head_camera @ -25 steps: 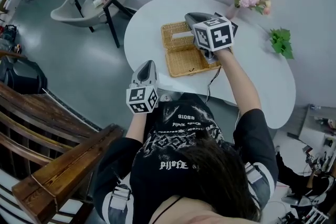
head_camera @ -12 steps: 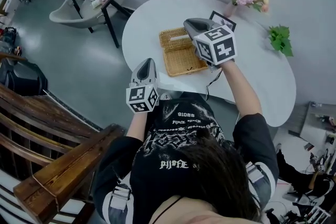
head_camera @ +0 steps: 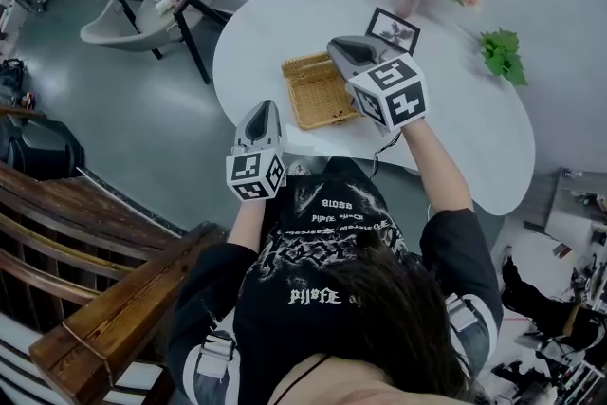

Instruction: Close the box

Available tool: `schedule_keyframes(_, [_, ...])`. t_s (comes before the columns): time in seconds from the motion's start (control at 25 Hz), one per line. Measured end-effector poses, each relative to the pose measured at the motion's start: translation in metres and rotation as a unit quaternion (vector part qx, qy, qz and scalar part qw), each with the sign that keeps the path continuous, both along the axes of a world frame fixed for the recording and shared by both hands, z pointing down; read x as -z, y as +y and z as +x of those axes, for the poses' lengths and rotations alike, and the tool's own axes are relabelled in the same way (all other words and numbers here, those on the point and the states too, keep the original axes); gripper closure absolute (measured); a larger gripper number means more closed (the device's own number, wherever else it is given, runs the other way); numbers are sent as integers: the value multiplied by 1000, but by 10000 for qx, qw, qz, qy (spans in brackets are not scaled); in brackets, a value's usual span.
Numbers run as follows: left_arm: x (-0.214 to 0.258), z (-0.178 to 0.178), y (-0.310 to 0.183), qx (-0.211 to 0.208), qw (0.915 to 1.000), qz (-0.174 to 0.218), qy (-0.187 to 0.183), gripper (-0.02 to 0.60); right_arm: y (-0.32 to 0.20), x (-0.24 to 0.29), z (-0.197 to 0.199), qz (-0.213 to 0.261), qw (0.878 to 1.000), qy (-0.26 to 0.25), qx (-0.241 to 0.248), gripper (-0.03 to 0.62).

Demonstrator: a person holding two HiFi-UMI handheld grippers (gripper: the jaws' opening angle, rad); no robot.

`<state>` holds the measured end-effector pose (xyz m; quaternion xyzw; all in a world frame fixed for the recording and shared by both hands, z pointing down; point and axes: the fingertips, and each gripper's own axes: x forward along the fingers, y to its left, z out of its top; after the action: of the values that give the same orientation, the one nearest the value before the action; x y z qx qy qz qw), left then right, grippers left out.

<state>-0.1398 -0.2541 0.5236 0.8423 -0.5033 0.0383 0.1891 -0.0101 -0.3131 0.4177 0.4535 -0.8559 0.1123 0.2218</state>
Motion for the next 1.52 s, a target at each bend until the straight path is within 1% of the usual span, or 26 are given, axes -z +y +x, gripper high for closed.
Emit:
schedule_keyframes(0.32, [-2,8,6,126,9999,3,3,554,29,-6,6,64,9998,-162,49,553])
schedule_keyframes(0.6, [2,13,18,405,9992,-5,-64,554,50,-15,8,46,9994,-284,174,553])
schedule_keyframes(1.04, [6,17,53,781,9969,-68,-100,554,77,-34,17,8,9996,-232,190,553])
schedule_keyframes(1.4, [9,27,70,738,9971,-41,-170,554,96,-52,18,-100,9996,-206,133,553])
schedule_keyframes(1.52, [9,28,73,752,9970,-37,-195,554,101,-58,19,-112,9994,-260,185,553])
